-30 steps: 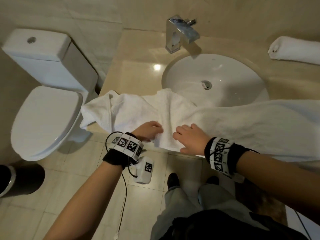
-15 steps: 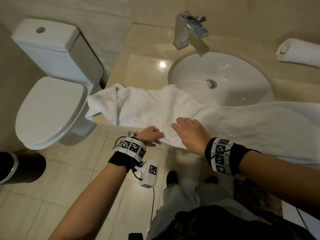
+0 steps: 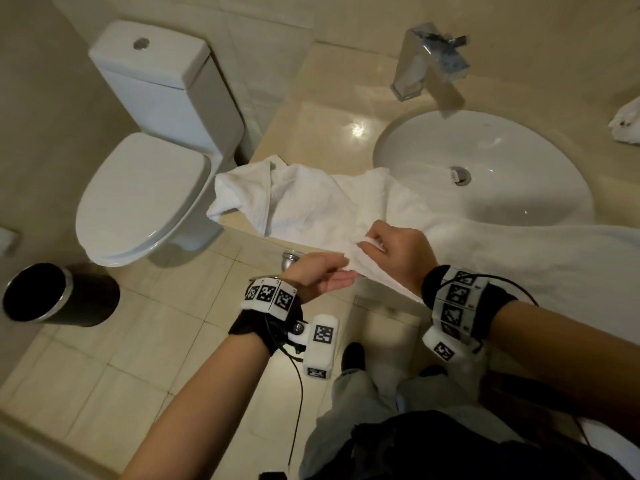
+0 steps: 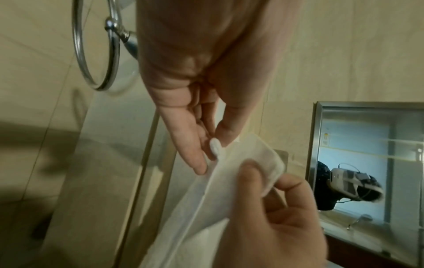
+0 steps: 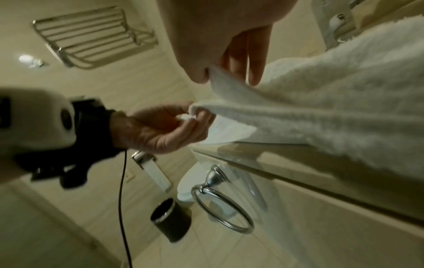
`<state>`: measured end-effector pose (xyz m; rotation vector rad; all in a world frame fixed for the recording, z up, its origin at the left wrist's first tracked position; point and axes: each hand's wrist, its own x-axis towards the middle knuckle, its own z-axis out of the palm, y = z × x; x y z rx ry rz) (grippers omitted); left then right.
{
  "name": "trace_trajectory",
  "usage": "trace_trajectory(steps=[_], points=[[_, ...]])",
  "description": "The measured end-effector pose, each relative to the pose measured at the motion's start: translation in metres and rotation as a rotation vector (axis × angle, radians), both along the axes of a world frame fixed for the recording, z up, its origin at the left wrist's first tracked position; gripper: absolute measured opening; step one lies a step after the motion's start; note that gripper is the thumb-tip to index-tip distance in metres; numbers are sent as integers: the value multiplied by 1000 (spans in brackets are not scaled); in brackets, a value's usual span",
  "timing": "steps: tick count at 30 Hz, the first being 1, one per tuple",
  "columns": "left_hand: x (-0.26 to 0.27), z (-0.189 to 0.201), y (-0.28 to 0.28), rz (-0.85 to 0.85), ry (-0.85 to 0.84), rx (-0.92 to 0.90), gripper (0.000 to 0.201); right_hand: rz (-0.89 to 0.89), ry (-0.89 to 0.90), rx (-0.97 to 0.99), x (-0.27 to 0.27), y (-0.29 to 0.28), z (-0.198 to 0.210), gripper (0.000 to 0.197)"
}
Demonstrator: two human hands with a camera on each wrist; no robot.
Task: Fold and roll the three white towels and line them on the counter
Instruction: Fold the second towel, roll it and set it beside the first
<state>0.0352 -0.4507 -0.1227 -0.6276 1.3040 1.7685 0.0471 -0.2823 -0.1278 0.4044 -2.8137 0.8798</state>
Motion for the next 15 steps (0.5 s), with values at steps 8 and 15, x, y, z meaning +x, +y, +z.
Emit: trace_trajectory(steps=[8,15], points=[[-1,9,3,94,-102,84,15,278,178,371,-5,5,-6,33],[0,7,1,183,-121,50,14,252,219,746,-9,-6,7,21]])
